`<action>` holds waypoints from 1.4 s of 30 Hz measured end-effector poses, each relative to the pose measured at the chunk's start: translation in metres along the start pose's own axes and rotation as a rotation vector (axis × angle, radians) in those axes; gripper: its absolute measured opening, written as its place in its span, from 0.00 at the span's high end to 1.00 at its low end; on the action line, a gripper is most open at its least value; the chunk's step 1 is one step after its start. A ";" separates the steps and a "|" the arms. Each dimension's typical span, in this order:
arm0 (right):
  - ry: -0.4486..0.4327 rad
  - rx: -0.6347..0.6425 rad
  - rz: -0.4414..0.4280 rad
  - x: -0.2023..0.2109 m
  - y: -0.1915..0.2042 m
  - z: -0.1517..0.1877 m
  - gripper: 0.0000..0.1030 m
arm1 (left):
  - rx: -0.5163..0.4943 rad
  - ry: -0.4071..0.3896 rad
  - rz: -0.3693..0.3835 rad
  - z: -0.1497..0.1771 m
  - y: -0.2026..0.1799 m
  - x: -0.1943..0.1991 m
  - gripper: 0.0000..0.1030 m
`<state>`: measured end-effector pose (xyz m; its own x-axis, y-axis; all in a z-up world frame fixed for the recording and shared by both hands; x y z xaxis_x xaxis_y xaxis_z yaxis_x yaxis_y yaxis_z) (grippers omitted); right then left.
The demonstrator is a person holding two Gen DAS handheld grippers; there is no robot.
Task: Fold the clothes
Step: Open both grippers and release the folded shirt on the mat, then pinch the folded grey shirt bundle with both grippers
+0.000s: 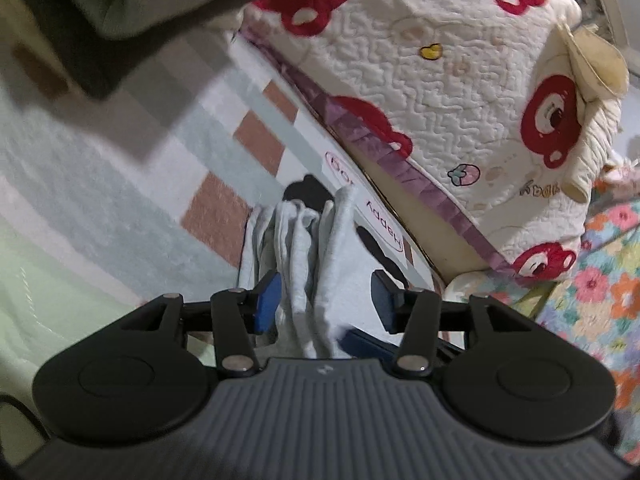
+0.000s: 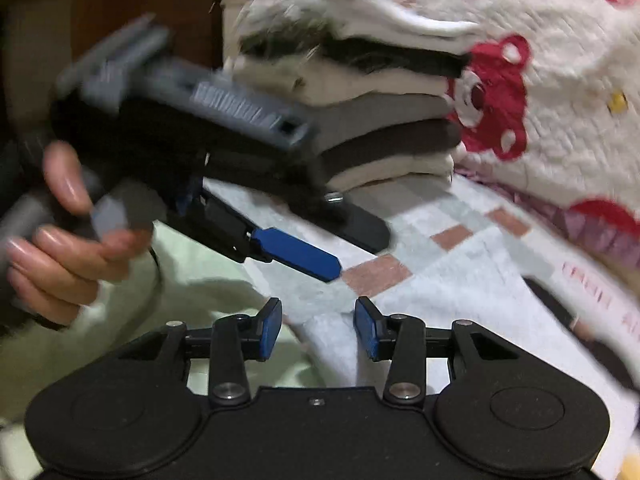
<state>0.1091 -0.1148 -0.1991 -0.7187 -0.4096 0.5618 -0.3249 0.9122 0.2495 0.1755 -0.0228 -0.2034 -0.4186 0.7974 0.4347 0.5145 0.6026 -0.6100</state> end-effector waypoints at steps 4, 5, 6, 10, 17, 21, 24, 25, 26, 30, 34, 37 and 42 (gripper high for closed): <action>-0.074 -0.214 0.036 0.053 -0.054 -0.001 0.50 | -0.346 0.055 -0.160 0.000 -0.040 0.000 0.55; -0.079 -0.251 0.089 0.060 -0.071 0.003 0.50 | -0.411 0.046 -0.168 -0.002 -0.053 -0.004 0.57; -0.083 -0.287 0.143 0.067 -0.089 0.008 0.50 | -0.402 0.053 -0.131 -0.004 -0.063 -0.011 0.58; -0.079 -0.349 0.230 0.076 -0.121 0.021 0.50 | -0.266 0.184 -0.078 -0.008 -0.075 -0.047 0.59; -0.155 -0.518 0.154 0.088 -0.136 0.015 0.47 | -0.476 0.281 -0.364 0.019 -0.025 -0.082 0.65; -0.119 -0.469 0.195 0.082 -0.139 0.026 0.44 | -0.326 0.217 -0.336 0.024 0.002 -0.068 0.60; -0.055 -0.400 0.184 0.068 -0.124 0.036 0.44 | -0.344 0.199 -0.379 0.016 0.011 -0.065 0.61; -0.040 -0.381 0.170 0.063 -0.117 0.036 0.44 | -0.380 0.195 -0.405 0.011 0.015 -0.064 0.61; -0.026 -0.361 0.154 0.057 -0.110 0.036 0.43 | -0.388 0.197 -0.408 0.008 0.017 -0.064 0.61; 0.085 -0.369 0.127 0.018 -0.086 0.046 0.41 | -0.306 0.197 -0.433 -0.007 0.025 -0.043 0.74; 0.101 -0.342 0.107 0.004 -0.068 0.044 0.39 | -0.267 0.098 -0.222 -0.024 -0.011 -0.035 0.74; 0.106 -0.330 0.102 -0.003 -0.059 0.044 0.39 | -0.301 0.134 -0.111 -0.021 -0.031 -0.059 0.70; 0.112 -0.295 0.086 -0.008 -0.049 0.042 0.39 | -0.323 0.217 -0.243 -0.012 -0.002 -0.101 0.84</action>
<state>0.1053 -0.1566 -0.2488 -0.6585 -0.3432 0.6697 -0.0625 0.9118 0.4059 0.2255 -0.1041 -0.2379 -0.4069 0.5990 0.6897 0.6422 0.7245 -0.2503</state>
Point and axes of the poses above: each gripper's, at about its wrist camera, not at the fingertips, and x roughly against the way its jaws point, y to its left, z to its underside, the point moved 10 cm from there along -x, roughly the way its jaws point, and after that the axes turned 13 degrees about -x, right-handed, at the moved point
